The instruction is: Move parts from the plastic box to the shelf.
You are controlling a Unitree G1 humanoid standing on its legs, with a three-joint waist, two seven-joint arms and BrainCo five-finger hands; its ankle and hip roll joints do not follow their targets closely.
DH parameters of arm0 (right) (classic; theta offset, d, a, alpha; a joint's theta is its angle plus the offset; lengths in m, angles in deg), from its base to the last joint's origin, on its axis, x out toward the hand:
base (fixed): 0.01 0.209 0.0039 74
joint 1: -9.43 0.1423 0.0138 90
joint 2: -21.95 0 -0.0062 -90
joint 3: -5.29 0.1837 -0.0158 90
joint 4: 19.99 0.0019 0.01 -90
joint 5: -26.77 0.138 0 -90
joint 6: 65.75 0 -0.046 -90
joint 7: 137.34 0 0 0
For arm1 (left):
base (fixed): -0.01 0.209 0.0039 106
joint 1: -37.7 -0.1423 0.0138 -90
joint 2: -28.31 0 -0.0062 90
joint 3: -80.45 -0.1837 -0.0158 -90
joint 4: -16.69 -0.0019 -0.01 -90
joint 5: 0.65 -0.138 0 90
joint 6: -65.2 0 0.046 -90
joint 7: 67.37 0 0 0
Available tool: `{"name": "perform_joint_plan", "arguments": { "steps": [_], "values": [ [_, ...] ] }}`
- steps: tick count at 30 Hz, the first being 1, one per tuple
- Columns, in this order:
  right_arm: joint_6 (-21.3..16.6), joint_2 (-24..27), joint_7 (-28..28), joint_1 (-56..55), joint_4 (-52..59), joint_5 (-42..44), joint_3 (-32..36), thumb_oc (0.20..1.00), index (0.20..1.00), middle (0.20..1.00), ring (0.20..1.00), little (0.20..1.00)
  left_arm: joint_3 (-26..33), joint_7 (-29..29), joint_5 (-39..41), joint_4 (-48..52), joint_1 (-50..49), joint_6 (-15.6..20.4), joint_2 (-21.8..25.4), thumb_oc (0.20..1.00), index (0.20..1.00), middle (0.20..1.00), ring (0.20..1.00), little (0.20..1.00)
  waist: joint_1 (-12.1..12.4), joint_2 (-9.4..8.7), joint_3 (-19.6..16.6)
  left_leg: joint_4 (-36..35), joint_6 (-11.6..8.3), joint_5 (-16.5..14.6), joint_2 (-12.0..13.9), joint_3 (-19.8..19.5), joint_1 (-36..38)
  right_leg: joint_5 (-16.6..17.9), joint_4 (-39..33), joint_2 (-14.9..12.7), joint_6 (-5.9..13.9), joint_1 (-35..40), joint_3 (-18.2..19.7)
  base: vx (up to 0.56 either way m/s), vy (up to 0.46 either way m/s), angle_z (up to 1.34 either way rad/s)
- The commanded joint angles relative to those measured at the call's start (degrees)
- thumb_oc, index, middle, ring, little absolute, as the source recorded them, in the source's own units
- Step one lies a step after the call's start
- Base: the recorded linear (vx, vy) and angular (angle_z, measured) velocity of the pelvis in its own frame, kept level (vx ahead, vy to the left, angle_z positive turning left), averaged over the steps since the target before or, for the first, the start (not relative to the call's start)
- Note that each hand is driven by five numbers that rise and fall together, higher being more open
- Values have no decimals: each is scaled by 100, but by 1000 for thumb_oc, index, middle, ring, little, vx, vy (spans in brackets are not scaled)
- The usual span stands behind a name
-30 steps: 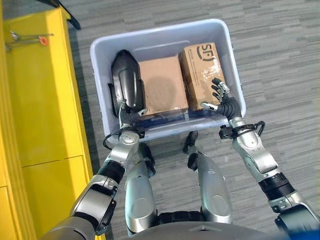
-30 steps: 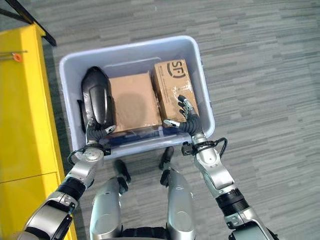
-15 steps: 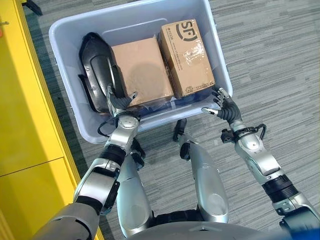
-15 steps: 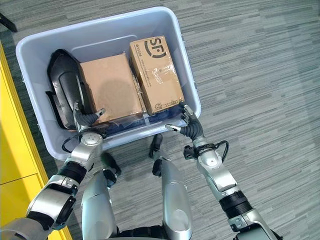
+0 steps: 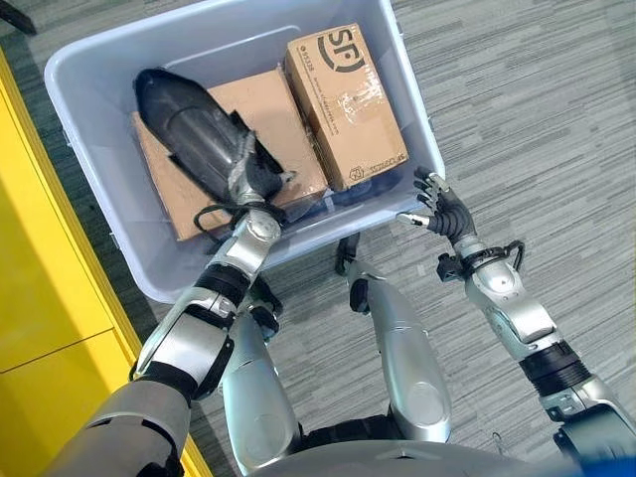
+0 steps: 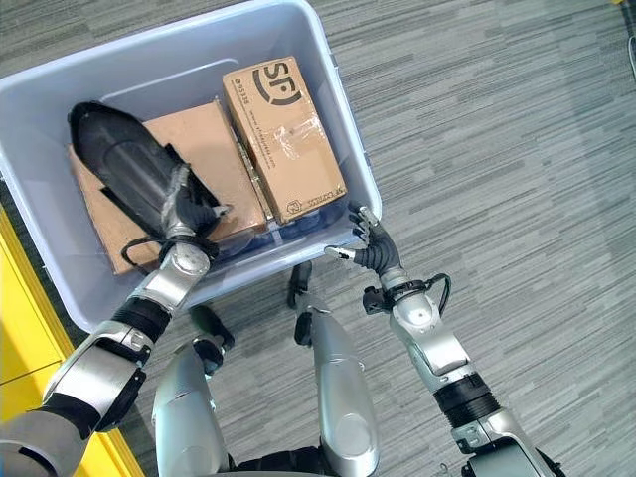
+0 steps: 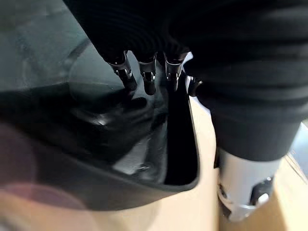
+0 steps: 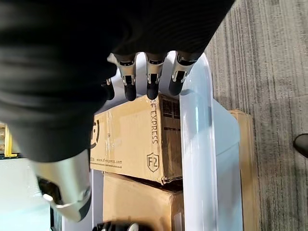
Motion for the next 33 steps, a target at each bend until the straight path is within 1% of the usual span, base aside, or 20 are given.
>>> {"name": "perform_joint_plan", "arguments": {
  "steps": [1,2,5,9,11,13,15,17,18,20,21,22,24,25,27,30,32,33],
  "values": [
    [-318,193,183,-22,335,-64,20,1000,1000,1000,1000,1000,-246,-344,-592,116,-305,145,-156,1000,1000,1000,1000,1000,97,-414,-153,-153,-369,260,83,-173,-192,-892,740,-255,815,263,62,-16,7,-10],
    [-327,182,255,-24,338,-94,10,1000,1000,1000,1000,1000,-329,-390,-846,154,-330,208,-164,1000,1000,1000,1000,1000,96,-416,-153,-152,-373,257,87,-157,-179,-893,732,-260,815,278,54,-16,2,-5],
    [-293,200,335,-107,379,-91,-8,1000,1000,1000,1000,1000,-553,-541,-994,414,-485,263,-173,1000,1000,1000,1000,1000,108,-389,-153,-208,-381,263,67,-111,-81,-881,680,-276,817,363,22,0,0,0],
    [-336,157,330,-114,319,-115,-48,1000,1000,1000,1000,1000,-611,-298,-885,519,-568,195,-230,1000,1000,1000,1000,1000,125,-365,-153,-263,-388,275,53,-90,-10,-880,639,-280,819,427,11,0,0,0],
    [-365,126,327,-137,291,-125,-42,1000,1000,1000,1000,1000,-630,-133,-1067,578,-604,228,-198,1000,1000,1000,1000,1000,148,-354,-153,-260,-391,271,50,-97,10,-882,627,-290,816,463,0,-7,-20,0],
    [-388,122,287,-154,287,-93,-56,1000,1000,1000,1000,1000,-610,249,-1249,663,-672,420,-174,1000,1000,1000,1000,1000,187,-349,-153,-279,-398,277,45,-102,37,-880,606,-304,815,506,-30,-2,-53,1],
    [-414,115,271,-199,283,-63,-67,1000,1000,1000,1000,1000,-546,677,-1313,780,-744,688,-120,1000,1000,1000,1000,1000,218,-348,-153,-289,-399,274,41,-111,72,-883,589,-302,811,552,-41,10,-50,2],
    [-478,90,236,-248,248,-54,-107,1000,1000,1000,1000,1000,-411,1098,-1300,982,-855,1066,-73,1000,1000,1000,1000,1000,272,-334,-153,-292,-403,270,35,-136,91,-896,584,-297,797,589,-54,8,-53,2],
    [-495,79,236,-273,244,-63,-115,1000,1000,1000,1000,1000,-369,1228,-1358,1048,-896,1181,-57,1000,1000,1000,1000,1000,288,-328,-153,-294,-404,269,31,-148,105,-901,585,-293,792,609,-59,15,-72,1],
    [-569,31,213,-391,238,-73,-122,1000,1000,1000,1000,1000,-165,1876,-1590,1340,-1070,1519,17,1000,1000,1000,1000,1000,379,-327,-153,-306,-416,262,17,-204,143,-909,554,-285,777,697,-108,21,-101,4],
    [-586,27,200,-412,224,-59,-133,1000,1000,1000,1000,1000,-98,2109,-1622,1402,-1125,1620,41,1000,1000,1000,1000,1000,402,-324,-153,-314,-421,266,18,-215,169,-909,541,-284,772,734,-123,27,-114,11],
    [-664,14,159,-462,175,-34,-161,1000,1000,1000,1000,1000,87,2757,-1688,1560,-1223,1885,107,1000,1000,1000,1000,1000,459,-321,-153,-320,-427,268,14,-255,202,-912,527,-279,758,790,-143,28,-91,13],
    [-797,-10,122,-506,110,13,-189,1000,1000,1000,1000,1000,341,3446,-1717,1692,-1314,2145,164,1000,1000,1000,1000,1000,510,-316,-153,-342,-444,278,4,-296,247,-918,488,-263,748,868,-160,27,-104,10],
    [-879,-54,80,-503,98,27,-234,1000,1000,1000,1000,1000,596,3736,-1659,1808,-1376,2434,196,1000,1000,1000,1000,1000,565,-321,-153,-321,-469,280,12,-358,235,-938,493,-250,741,899,-169,20,-137,6],
    [-886,-120,41,-534,159,32,-248,1000,1000,1000,1000,1000,795,3947,-1669,2002,-1464,2618,171,1000,1000,1000,1000,1000,635,-350,-153,-300,-494,289,43,-428,206,-937,475,-232,723,943,-227,16,-152,10],
    [-905,-186,-41,-566,162,55,-339,1000,1000,1000,1000,1000,981,4317,-1794,2226,-1579,2729,92,1000,1000,1000,1000,1000,703,-416,-153,-312,-529,308,86,-505,199,-940,424,-171,699,1022,-287,15,-131,14],
    [-939,-217,-75,-604,139,88,-389,1000,1000,1000,1000,1000,1030,4319,-1691,2300,-1599,2619,35,1000,1000,1000,1000,1000,721,-480,-153,-313,-551,321,123,-540,198,-938,384,-115,682,1077,-310,14,-121,6],
    [-949,-228,-90,-615,122,109,-408,1000,1000,1000,1000,1000,1041,4198,-1445,2305,-1599,2546,6,1000,1000,1000,1000,1000,722,-503,-153,-314,-556,326,135,-544,207,-933,359,-91,679,1106,-316,14,-117,0]
  ]
}}
